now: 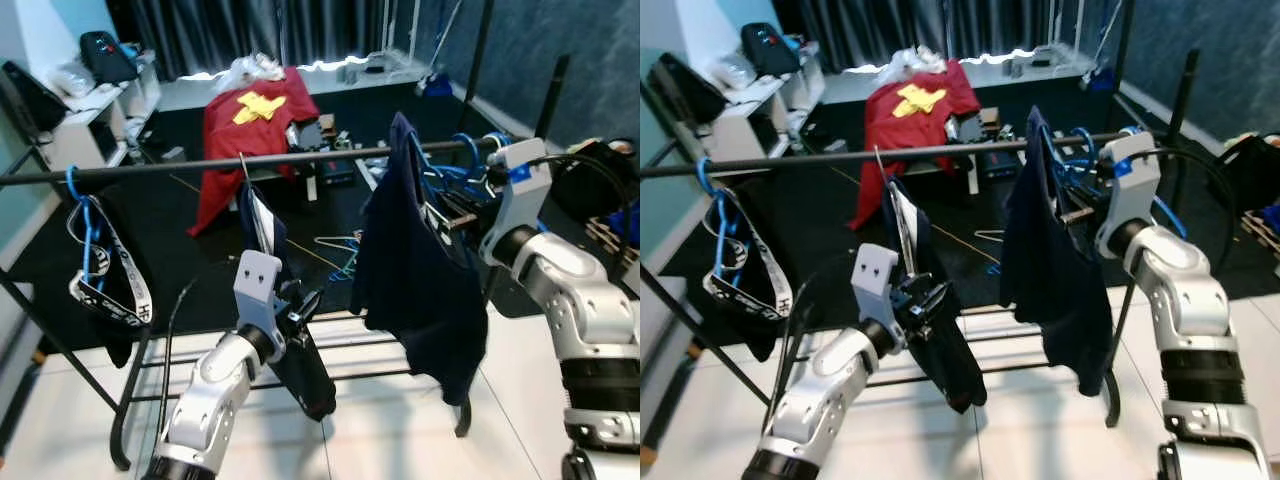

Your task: Hang hanger

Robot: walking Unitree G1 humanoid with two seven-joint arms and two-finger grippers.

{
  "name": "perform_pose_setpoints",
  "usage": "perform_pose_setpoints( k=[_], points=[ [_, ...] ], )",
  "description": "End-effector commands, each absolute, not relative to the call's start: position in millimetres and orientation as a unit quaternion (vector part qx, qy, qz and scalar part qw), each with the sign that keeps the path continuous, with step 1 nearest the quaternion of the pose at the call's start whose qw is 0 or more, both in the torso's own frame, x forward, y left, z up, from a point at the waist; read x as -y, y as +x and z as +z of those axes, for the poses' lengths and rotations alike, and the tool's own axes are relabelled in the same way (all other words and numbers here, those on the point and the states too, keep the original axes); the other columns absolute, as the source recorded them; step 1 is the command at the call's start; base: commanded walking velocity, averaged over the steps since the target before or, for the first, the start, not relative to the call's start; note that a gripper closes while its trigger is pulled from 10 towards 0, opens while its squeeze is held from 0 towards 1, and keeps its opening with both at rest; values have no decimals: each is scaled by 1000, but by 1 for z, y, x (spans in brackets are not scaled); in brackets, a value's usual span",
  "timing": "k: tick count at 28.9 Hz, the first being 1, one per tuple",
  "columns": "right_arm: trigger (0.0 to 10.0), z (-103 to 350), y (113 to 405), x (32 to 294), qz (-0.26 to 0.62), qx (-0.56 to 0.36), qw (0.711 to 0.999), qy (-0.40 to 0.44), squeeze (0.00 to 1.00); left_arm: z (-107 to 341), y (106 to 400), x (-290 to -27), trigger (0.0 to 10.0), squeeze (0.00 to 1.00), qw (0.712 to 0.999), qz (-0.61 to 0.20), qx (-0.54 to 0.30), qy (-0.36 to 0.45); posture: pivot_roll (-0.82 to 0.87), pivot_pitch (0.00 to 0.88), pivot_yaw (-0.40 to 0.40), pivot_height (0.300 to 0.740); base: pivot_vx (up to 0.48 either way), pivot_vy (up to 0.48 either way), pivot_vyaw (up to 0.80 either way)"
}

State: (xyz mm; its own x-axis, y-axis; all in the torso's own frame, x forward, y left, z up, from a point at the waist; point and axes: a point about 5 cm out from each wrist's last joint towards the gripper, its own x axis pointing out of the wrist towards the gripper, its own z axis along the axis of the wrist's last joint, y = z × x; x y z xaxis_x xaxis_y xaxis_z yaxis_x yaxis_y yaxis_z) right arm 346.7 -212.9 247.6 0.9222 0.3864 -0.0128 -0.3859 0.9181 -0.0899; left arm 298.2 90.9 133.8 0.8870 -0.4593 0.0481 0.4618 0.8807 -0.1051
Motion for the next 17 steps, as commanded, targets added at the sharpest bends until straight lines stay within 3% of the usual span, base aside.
perform_pose_setpoints(
  k=[1, 5, 10, 17],
  points=[
    [10000, 244, 345, 207, 205, -8, 978, -41, 0, 133, 296, -91, 10000, 0, 968, -243, 11, -60, -87, 53, 67, 740, 0, 0, 0],
    [10000, 249, 341, 193, 224, 42, 971, -72, 0, 135, 294, -91, 10000, 0, 966, -249, 22, -73, -89, 57, 74, 740, 0, 0, 0],
    [10000, 265, 330, 175, 281, 108, 952, -53, 0, 137, 293, -89, 10000, 0, 964, -256, 27, -71, -89, 57, 74, 740, 0, 0, 0],
    [10000, 250, 298, 141, 432, 105, 895, -39, 0, 138, 291, -88, 10000, 0, 960, -269, 33, -74, -86, 63, 75, 740, 0, 0, 0]
  ],
)
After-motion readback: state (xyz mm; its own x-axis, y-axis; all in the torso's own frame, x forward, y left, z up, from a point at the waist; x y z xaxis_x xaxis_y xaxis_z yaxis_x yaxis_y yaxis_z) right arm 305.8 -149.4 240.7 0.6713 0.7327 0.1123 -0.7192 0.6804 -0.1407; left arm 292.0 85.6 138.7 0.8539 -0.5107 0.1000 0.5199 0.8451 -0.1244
